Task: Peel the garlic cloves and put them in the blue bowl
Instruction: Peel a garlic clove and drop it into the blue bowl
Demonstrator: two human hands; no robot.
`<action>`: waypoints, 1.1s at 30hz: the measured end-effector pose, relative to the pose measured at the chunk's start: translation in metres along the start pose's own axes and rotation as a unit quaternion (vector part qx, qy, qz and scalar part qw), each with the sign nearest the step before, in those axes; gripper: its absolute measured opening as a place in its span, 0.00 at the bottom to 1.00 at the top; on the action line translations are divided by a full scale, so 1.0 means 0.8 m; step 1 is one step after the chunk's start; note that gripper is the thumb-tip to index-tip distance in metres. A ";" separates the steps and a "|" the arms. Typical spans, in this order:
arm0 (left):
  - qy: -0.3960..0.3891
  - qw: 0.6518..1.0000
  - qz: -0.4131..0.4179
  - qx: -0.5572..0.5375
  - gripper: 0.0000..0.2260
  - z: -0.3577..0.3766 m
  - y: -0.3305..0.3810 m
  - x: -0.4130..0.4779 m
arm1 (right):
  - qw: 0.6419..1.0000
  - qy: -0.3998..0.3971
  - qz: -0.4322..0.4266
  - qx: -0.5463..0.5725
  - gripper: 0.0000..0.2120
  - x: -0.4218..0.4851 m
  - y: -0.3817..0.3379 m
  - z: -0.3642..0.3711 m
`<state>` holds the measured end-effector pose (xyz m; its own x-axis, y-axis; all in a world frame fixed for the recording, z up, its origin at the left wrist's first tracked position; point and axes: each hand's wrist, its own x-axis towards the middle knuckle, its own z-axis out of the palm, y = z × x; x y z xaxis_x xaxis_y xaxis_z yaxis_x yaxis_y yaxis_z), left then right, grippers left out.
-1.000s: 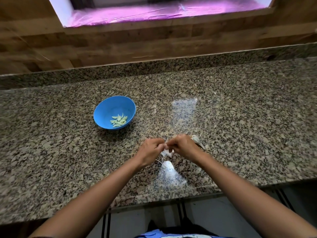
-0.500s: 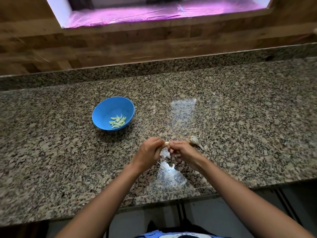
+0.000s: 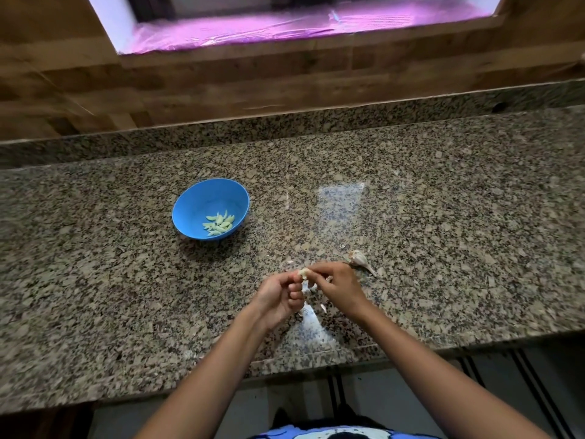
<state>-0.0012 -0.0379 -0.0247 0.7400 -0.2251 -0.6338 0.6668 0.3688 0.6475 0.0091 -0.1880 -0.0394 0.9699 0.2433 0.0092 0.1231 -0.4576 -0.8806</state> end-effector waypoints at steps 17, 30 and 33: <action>0.098 0.863 0.283 0.408 0.12 -0.008 -0.006 -0.010 | 0.978 -0.017 0.127 0.162 0.06 -0.012 0.009 -0.006; 0.131 0.843 0.279 0.440 0.06 -0.002 -0.001 -0.006 | 0.995 -0.041 0.089 0.034 0.11 -0.006 -0.005 -0.001; 0.131 0.849 0.271 0.433 0.04 -0.004 -0.002 -0.004 | 0.996 -0.040 0.076 0.020 0.08 -0.004 -0.006 0.002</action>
<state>-0.0049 -0.0348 -0.0245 0.9898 0.0166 -0.1414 0.1323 -0.4736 0.8708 0.0048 -0.1854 -0.0358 0.9568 0.2417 -0.1616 -0.0335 -0.4604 -0.8871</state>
